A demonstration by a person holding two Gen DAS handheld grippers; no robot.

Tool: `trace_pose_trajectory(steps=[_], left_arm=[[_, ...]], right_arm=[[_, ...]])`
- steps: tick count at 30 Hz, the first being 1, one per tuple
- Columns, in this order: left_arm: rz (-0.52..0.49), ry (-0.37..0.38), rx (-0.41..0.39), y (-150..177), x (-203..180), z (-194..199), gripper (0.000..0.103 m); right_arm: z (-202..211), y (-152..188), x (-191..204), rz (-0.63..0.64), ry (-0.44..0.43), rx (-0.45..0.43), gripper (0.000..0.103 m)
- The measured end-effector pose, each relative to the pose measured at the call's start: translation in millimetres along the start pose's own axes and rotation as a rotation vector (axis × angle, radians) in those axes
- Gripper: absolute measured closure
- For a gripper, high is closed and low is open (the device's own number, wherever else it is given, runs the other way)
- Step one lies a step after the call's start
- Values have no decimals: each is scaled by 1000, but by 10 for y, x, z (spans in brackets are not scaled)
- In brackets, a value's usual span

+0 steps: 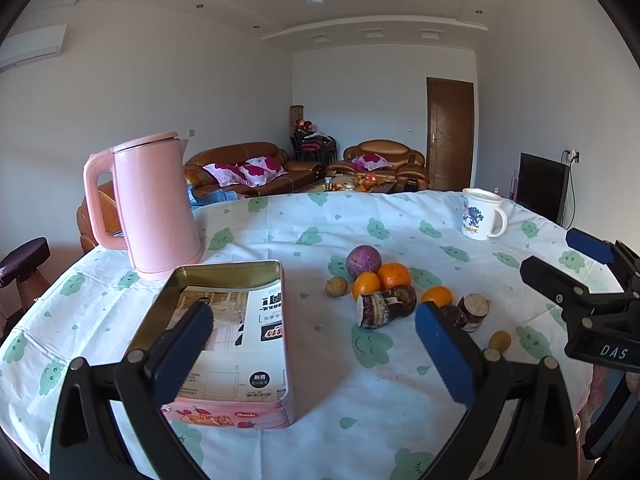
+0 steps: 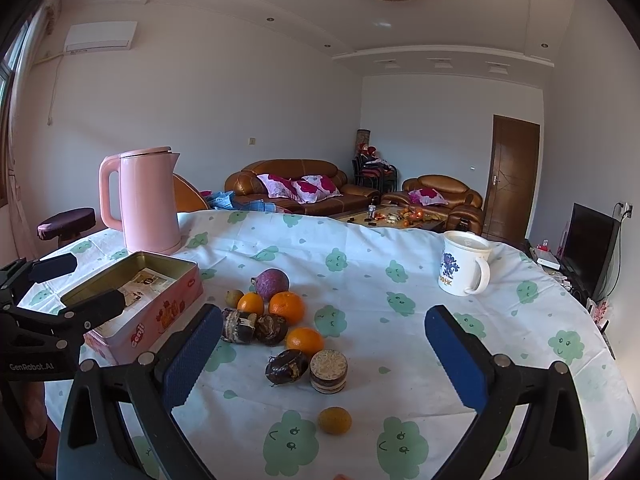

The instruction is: Organize fruits

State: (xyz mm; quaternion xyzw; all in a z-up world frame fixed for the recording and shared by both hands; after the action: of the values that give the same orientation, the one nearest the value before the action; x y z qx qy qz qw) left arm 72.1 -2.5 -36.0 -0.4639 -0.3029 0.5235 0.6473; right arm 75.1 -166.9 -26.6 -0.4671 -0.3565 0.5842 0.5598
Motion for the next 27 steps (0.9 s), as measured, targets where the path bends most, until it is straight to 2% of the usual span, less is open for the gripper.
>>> trace_pose_trajectory(steps=[27], left_arm=[[0,-2,12,49,-3,-62,0]], right_arm=[[-30,22,20,2,-1,9,1]])
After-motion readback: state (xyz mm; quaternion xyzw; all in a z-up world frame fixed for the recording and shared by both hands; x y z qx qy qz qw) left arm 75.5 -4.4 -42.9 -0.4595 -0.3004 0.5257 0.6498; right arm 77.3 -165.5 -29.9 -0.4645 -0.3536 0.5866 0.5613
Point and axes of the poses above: each gripper's, at about its wrist camera, not at the fingertips, and z roughly against the way its jaws point, x to its left, y to its underside, the point moved 9 cm from there along -z, roughly the way its jaws point, and after that the axes turned 15 degrees about y, right-handed, at the moved point
